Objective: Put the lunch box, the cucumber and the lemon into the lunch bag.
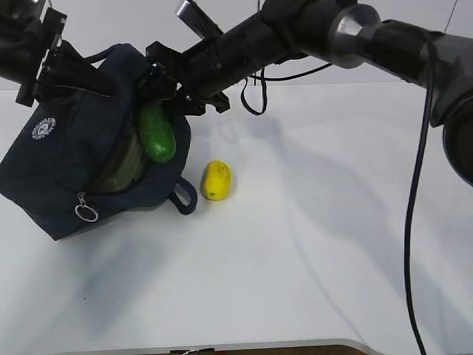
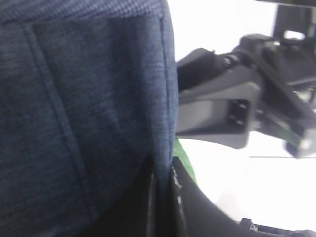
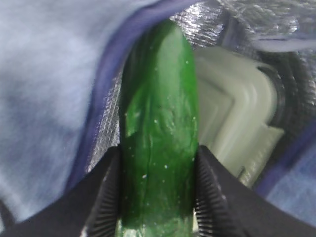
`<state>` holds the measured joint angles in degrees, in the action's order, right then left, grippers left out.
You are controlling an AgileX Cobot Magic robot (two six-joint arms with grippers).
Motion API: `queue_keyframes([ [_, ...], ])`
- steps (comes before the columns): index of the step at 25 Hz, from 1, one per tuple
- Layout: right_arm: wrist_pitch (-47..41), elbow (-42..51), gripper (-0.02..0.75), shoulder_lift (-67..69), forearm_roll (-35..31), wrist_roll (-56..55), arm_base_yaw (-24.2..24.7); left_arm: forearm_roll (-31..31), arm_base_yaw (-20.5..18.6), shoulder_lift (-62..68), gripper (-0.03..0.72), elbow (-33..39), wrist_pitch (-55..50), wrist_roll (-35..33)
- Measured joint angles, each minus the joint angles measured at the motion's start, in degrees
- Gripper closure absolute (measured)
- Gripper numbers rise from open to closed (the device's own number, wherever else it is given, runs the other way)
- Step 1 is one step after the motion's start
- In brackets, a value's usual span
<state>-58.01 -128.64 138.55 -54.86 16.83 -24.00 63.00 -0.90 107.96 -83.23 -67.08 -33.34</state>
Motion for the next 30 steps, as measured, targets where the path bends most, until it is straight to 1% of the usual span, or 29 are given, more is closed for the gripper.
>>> queue_keyframes([
  [7,0.46,0.00,0.416,2.58,-6.78,1.98,0.00,1.01,0.00,0.10,0.703,0.00,-0.23,0.00],
  [11,2.70,0.00,0.410,3.19,-8.28,3.27,-0.45,1.11,0.00,0.03,0.704,0.00,-0.23,0.00],
  [15,5.23,0.00,0.359,3.32,-8.61,3.50,-1.32,1.11,0.00,0.03,0.703,0.00,-0.23,0.00],
  [19,6.15,0.00,0.268,3.32,-8.73,3.50,-1.44,1.32,0.00,0.03,0.704,0.00,-0.23,0.00],
  [21,6.02,0.00,0.243,3.32,-8.73,3.50,-1.44,1.32,0.00,0.03,0.704,0.00,-0.23,0.00],
  [30,-0.78,-2.03,0.227,3.32,-7.54,3.50,-0.05,1.17,-0.36,0.03,0.704,0.00,-0.47,0.00],
])
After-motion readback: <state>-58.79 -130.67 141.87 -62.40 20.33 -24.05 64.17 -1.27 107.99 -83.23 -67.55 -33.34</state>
